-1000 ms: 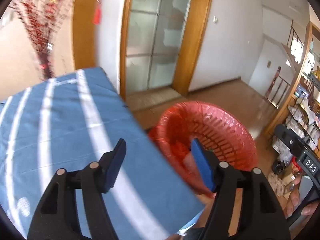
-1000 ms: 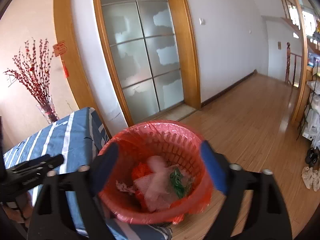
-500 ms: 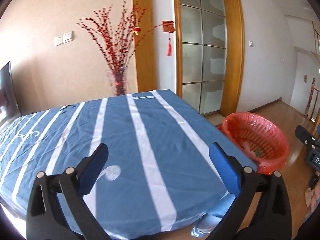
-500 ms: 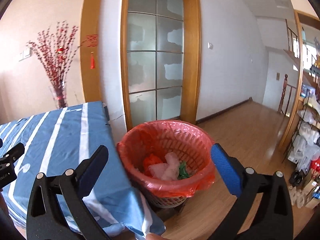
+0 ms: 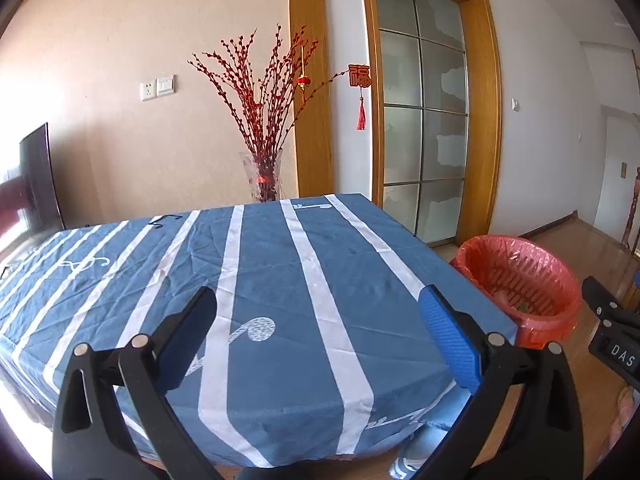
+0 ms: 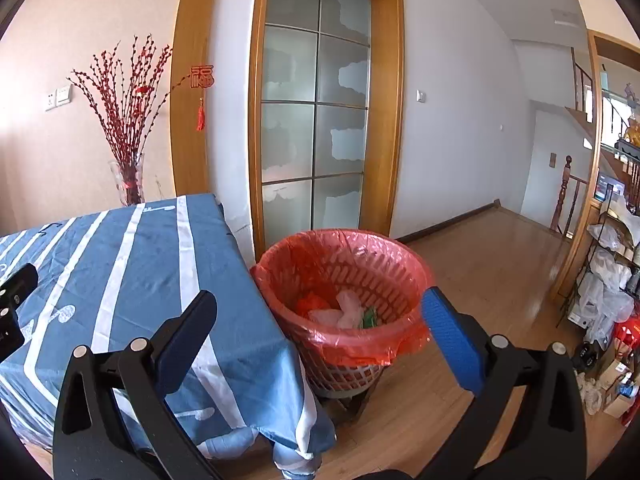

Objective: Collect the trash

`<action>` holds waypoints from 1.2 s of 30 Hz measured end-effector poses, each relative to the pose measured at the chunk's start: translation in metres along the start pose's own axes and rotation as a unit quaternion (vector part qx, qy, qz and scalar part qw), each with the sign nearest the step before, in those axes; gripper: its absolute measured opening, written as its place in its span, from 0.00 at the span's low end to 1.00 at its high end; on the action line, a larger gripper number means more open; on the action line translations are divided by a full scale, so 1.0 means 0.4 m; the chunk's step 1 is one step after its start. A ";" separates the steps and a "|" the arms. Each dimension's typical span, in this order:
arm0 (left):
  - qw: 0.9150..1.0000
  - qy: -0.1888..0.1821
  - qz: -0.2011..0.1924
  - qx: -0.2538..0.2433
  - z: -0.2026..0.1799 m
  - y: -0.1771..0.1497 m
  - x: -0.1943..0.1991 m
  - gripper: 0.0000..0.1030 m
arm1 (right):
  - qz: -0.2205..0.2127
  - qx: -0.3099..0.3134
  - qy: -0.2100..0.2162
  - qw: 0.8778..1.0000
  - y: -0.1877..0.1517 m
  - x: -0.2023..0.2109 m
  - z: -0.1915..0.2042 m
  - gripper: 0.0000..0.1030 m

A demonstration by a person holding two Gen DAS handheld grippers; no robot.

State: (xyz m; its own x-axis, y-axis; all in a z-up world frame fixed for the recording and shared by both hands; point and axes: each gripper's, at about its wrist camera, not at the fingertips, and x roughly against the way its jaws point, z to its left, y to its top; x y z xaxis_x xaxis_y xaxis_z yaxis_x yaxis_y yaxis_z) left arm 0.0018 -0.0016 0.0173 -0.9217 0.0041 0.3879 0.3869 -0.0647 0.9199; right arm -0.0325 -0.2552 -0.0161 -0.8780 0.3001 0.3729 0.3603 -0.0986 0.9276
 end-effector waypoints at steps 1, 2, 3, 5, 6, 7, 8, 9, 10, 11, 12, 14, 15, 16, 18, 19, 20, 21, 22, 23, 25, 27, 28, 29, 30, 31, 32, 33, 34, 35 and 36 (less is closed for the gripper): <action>1.000 0.003 0.000 -0.001 -0.001 -0.005 0.002 0.96 | 0.001 0.001 -0.002 1.000 -0.003 0.002 0.000 0.98; 1.000 0.003 0.001 0.000 0.000 -0.007 0.003 0.96 | 0.001 0.001 -0.004 1.000 -0.005 0.005 -0.001 0.98; 1.000 0.003 0.003 0.004 0.002 -0.011 0.003 0.96 | 0.001 0.001 -0.005 1.000 -0.007 0.007 0.000 0.98; 1.000 0.000 0.006 0.011 0.005 -0.015 0.005 0.96 | 0.000 0.002 -0.009 1.000 -0.012 0.012 -0.002 0.98; 1.000 0.000 0.007 0.014 0.006 -0.017 0.005 0.96 | 0.000 0.004 -0.009 1.000 -0.015 0.014 -0.003 0.98; 1.000 -0.001 0.008 0.016 0.007 -0.020 0.006 0.96 | 0.001 0.004 -0.009 1.000 -0.015 0.014 -0.002 0.98; 1.000 0.001 0.008 0.015 0.005 -0.022 0.008 0.96 | 0.002 0.003 -0.010 1.000 -0.017 0.015 -0.004 0.98; 1.000 0.004 0.008 0.014 0.003 -0.024 0.010 0.96 | 0.003 0.002 -0.011 1.000 -0.019 0.016 -0.004 0.98; 1.000 0.005 0.007 0.014 0.002 -0.023 0.009 0.96 | 0.004 0.002 -0.012 1.000 -0.020 0.018 -0.005 0.98; 1.000 0.006 0.006 0.013 0.000 -0.023 0.010 0.96 | 0.003 0.002 -0.012 1.000 -0.023 0.019 -0.007 0.98; 1.000 0.006 0.006 0.012 -0.002 -0.024 0.011 0.96 | 0.003 0.002 -0.013 1.000 -0.025 0.021 -0.007 0.98; 1.000 0.006 0.007 0.013 -0.004 -0.027 0.012 0.96 | 0.003 0.005 -0.017 1.000 -0.027 0.023 -0.006 0.98; 1.000 0.005 0.008 0.013 -0.004 -0.029 0.012 0.96 | 0.004 0.007 -0.017 1.000 -0.029 0.023 -0.004 0.98; 1.000 0.004 0.010 0.014 -0.005 -0.031 0.011 0.96 | 0.005 0.008 -0.017 1.000 -0.031 0.024 -0.004 0.98; 1.000 0.003 0.013 0.015 -0.005 -0.034 0.011 0.96 | 0.007 0.009 -0.018 1.000 -0.034 0.024 -0.004 0.98; 1.000 0.002 0.015 0.016 -0.006 -0.036 0.011 0.96 | 0.008 0.009 -0.019 1.000 -0.035 0.023 -0.004 0.98; 1.000 0.002 0.015 0.016 -0.006 -0.038 0.012 0.96 | 0.008 0.008 -0.019 1.000 -0.036 0.024 -0.005 0.98; 1.000 0.002 0.015 0.016 -0.006 -0.039 0.012 0.96 | 0.009 0.007 -0.019 1.000 -0.037 0.024 -0.006 0.98; 1.000 0.002 0.015 0.017 -0.006 -0.039 0.012 0.96 | 0.009 0.007 -0.020 1.000 -0.037 0.025 -0.008 0.98; 1.000 0.002 0.015 0.017 -0.005 -0.039 0.012 0.96 | 0.008 0.007 -0.020 1.000 -0.036 0.025 -0.008 0.98; 1.000 0.003 0.015 0.018 -0.006 -0.040 0.013 0.96 | 0.007 0.006 -0.019 1.000 -0.036 0.026 -0.010 0.98; 1.000 0.004 0.014 0.020 -0.005 -0.040 0.016 0.96 | 0.007 0.006 -0.019 1.000 -0.035 0.027 -0.009 0.98; 1.000 0.006 0.014 0.021 -0.005 -0.041 0.017 0.96 | 0.007 0.006 -0.019 1.000 -0.035 0.026 -0.009 0.98; 1.000 0.007 0.013 0.021 -0.004 -0.041 0.018 0.96 | 0.008 0.007 -0.019 1.000 -0.035 0.026 -0.009 0.98; 1.000 0.008 0.012 0.022 -0.003 -0.040 0.018 0.96 | 0.008 0.007 -0.018 1.000 -0.034 0.026 -0.010 0.98; 1.000 0.009 0.012 0.022 -0.002 -0.040 0.019 0.96 | 0.009 0.007 -0.018 1.000 -0.034 0.026 -0.010 0.98; 1.000 0.009 0.012 0.024 0.000 -0.041 0.019 0.96 | 0.009 0.007 -0.017 1.000 -0.033 0.027 -0.009 0.98; 1.000 0.008 0.013 0.025 0.001 -0.041 0.019 0.96 | 0.009 0.007 -0.017 1.000 -0.032 0.027 -0.008 0.98; 1.000 0.009 0.013 0.025 0.000 -0.042 0.020 0.96 | 0.009 0.007 -0.017 1.000 -0.032 0.027 -0.008 0.98; 1.000 0.010 0.012 0.026 0.001 -0.042 0.020 0.96 | 0.009 0.007 -0.017 1.000 -0.032 0.027 -0.008 0.98; 1.000 0.010 0.012 0.026 0.001 -0.042 0.020 0.96 | 0.010 0.007 -0.017 1.000 -0.031 0.026 -0.007 0.98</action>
State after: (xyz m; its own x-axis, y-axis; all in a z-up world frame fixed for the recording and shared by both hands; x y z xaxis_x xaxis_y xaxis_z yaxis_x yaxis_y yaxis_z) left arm -0.0119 0.0001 0.0050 -0.9121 -0.0172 0.4097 0.4099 -0.0119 0.9121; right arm -0.0472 -0.2536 -0.0237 -0.8596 0.3305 0.3897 0.3816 -0.0920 0.9198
